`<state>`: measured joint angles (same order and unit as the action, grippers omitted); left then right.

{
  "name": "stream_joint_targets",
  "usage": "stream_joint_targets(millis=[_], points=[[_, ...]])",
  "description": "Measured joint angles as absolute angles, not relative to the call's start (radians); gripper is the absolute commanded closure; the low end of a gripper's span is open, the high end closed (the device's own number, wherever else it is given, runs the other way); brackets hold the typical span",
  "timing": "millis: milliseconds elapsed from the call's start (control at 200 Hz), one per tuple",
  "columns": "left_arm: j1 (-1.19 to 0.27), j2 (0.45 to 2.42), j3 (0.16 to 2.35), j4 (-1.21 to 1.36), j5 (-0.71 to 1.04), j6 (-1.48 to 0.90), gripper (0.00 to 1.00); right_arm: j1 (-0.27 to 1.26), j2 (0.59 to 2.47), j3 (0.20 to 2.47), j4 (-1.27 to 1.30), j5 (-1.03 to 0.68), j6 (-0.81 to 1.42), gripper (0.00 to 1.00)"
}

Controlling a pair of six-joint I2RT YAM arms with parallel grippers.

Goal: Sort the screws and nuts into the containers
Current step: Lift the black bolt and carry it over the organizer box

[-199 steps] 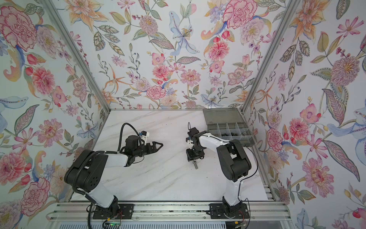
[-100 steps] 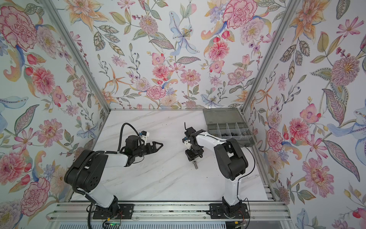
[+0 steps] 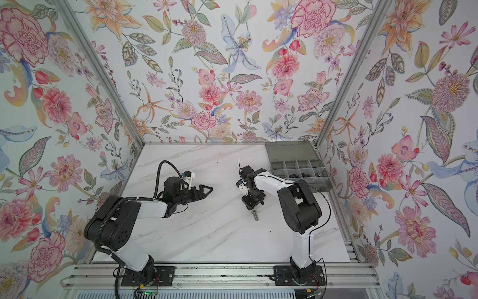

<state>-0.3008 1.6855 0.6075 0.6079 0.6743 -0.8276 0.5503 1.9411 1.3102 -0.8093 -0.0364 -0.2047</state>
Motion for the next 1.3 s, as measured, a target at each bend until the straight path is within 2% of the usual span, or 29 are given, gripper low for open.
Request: stream_joint_targets(millis=[290,505,766,981,1301], points=[[-0.301,1.686,0.607,0.608,0.675,-0.828,0.01,0.55,1.941,1.31,-0.812,-0.042,-0.184,0.59],[-0.301,1.686,0.607,0.608,0.675,-0.828,0.01,0.55,1.941,1.309,-0.819,-0.059,-0.162,0.77],[-0.301,1.686,0.607,0.609,0.675,-0.828,0.01,0.535,1.939,1.309,-0.821,-0.091,-0.14,0.93],[-0.301,1.686,0.607,0.61,0.675,-0.828,0.01,0.494,1.933,1.309,-0.825,-0.139,-0.113,1.0],[-0.298,1.686,0.606,0.624,0.677,-0.828,0.01,0.371,1.821,1.312,-0.819,-0.169,-0.068,1.0]])
